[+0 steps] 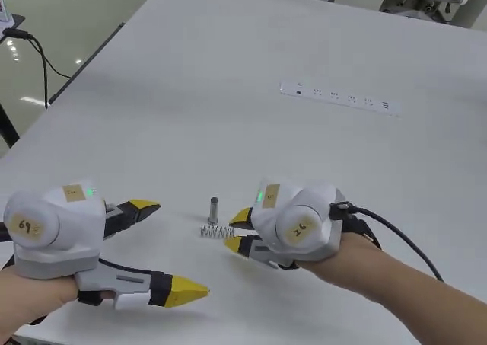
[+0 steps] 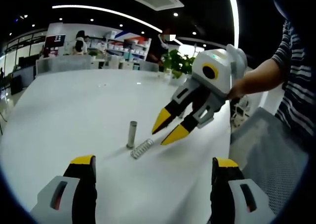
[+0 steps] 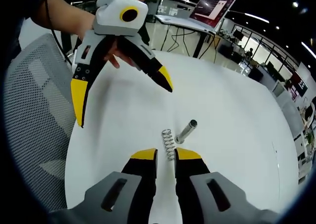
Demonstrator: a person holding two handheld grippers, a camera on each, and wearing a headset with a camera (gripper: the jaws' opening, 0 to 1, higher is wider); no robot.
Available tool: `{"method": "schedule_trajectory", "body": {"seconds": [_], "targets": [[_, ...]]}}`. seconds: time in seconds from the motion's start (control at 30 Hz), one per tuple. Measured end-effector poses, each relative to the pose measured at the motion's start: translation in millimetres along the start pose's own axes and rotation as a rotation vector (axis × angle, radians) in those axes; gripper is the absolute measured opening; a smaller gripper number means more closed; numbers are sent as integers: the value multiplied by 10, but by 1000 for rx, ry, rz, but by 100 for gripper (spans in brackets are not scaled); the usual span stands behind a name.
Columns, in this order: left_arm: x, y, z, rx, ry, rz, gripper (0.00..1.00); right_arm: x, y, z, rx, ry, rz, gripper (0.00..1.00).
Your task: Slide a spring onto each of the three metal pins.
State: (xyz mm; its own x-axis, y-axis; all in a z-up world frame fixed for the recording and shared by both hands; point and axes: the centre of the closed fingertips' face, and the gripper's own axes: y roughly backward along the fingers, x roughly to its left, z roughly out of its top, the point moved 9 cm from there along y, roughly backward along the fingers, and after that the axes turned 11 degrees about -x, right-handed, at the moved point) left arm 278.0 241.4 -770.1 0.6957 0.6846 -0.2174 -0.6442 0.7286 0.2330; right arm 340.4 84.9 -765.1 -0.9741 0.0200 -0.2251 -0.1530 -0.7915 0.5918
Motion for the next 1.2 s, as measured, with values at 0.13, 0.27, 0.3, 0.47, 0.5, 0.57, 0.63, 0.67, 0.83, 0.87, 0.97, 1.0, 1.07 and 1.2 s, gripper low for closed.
{"method": "schedule_trajectory", "body": {"seconds": [0.13,0.27,0.3,0.47,0.5,0.57,0.63,0.67,0.83,0.87,0.97,1.0,1.07,1.2], "targets": [[0,5,-6,1,3,1,94,-37,-74,2,15,8,10,11],[-3,16,-33,9,5,2,94,-63,-136,-29,42,19,19,11],[-1,21,-38,11,3,4,94,-67,-146,-33,48,17,20,11],[24,47,-50,8,8,12,93,-64,-187,-77,61,13,29,11],[24,48,-51,10,7,12,93,-64,-198,-97,66,7,33,11],[26,52,-51,7,11,15,93,-68,-207,-127,76,7,33,11],[26,53,-52,7,12,16,93,-71,-209,-136,79,7,37,9],[24,52,-55,8,12,15,93,-74,-209,-143,82,9,39,8],[19,49,-75,12,10,18,92,-77,-212,-169,84,1,46,8],[20,49,-77,11,12,18,92,-71,-211,-170,80,7,48,8],[5,52,-75,13,13,14,92,-70,-208,-175,74,6,46,8],[3,53,-72,13,12,13,92,-67,-205,-177,73,0,46,8],[5,56,-63,14,13,11,92,-63,-177,-178,78,27,32,8],[6,58,-36,12,9,9,91,-49,-94,-116,44,13,23,8]]}}
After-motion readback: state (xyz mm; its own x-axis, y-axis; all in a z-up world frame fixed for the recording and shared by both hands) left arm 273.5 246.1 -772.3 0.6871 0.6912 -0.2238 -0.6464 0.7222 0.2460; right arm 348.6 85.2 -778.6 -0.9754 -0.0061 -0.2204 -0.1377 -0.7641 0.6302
